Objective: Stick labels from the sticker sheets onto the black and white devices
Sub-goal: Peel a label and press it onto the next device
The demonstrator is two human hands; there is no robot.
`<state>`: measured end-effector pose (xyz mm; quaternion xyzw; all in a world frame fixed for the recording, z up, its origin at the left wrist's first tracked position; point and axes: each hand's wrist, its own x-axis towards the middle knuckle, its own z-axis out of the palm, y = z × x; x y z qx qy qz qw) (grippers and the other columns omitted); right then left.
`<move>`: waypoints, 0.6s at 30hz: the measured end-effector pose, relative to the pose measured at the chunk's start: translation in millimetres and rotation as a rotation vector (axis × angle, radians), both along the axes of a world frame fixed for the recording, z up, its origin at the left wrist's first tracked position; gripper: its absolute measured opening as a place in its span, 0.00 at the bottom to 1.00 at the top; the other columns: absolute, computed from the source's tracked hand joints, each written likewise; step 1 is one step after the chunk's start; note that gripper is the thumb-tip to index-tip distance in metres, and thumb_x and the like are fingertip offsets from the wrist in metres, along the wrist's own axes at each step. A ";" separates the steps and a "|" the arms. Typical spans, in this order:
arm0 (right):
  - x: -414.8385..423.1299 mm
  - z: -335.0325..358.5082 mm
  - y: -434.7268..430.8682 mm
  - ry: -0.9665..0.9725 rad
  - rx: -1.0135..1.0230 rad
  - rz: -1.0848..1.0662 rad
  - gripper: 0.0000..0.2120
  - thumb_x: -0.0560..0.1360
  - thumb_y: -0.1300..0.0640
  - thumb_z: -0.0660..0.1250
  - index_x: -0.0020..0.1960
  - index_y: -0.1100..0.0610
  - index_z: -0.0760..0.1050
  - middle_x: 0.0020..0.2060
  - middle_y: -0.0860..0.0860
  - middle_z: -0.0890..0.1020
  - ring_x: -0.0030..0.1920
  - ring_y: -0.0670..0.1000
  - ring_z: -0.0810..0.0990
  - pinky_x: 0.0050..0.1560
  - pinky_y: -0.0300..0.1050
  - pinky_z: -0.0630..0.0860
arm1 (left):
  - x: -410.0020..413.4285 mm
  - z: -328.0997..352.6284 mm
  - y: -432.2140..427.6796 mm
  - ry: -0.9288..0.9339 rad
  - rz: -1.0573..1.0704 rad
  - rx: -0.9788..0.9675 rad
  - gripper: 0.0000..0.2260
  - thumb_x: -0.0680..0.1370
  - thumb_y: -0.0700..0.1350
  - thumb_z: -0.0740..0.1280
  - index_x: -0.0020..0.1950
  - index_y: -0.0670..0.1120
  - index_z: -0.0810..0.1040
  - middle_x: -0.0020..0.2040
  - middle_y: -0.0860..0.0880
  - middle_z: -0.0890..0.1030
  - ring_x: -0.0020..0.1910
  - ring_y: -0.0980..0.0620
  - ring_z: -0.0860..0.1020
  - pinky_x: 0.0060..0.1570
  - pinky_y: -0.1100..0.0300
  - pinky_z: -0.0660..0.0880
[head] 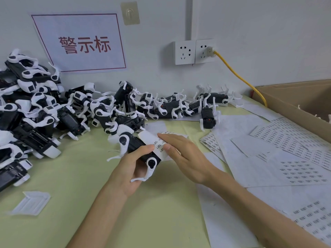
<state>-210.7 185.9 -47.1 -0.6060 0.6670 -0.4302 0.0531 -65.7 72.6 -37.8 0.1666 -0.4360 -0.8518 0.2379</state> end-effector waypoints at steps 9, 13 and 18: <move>-1.6 4.5 1.6 -0.242 -0.205 -0.048 0.09 0.77 0.55 0.71 0.56 0.49 0.79 0.52 0.42 0.82 0.58 0.46 0.82 0.57 0.48 0.81 | 0.4 -1.1 4.2 -0.148 0.087 -0.078 0.13 0.67 0.40 0.72 0.51 0.42 0.84 0.51 0.43 0.83 0.50 0.46 0.81 0.51 0.55 0.77; 0.7 4.4 1.8 -0.278 -0.195 -0.033 0.06 0.77 0.54 0.74 0.53 0.50 0.81 0.49 0.41 0.83 0.55 0.46 0.83 0.56 0.48 0.81 | 1.7 -0.4 6.5 -0.131 0.063 -0.141 0.10 0.68 0.40 0.71 0.46 0.48 0.88 0.51 0.46 0.86 0.48 0.51 0.85 0.43 0.62 0.81; -0.4 6.1 1.1 -0.154 -0.258 -0.069 0.04 0.74 0.55 0.76 0.48 0.53 0.84 0.44 0.44 0.82 0.46 0.49 0.81 0.47 0.45 0.81 | 1.7 -0.5 7.1 -0.159 0.077 -0.182 0.11 0.63 0.43 0.76 0.45 0.49 0.89 0.50 0.47 0.87 0.48 0.51 0.85 0.43 0.62 0.81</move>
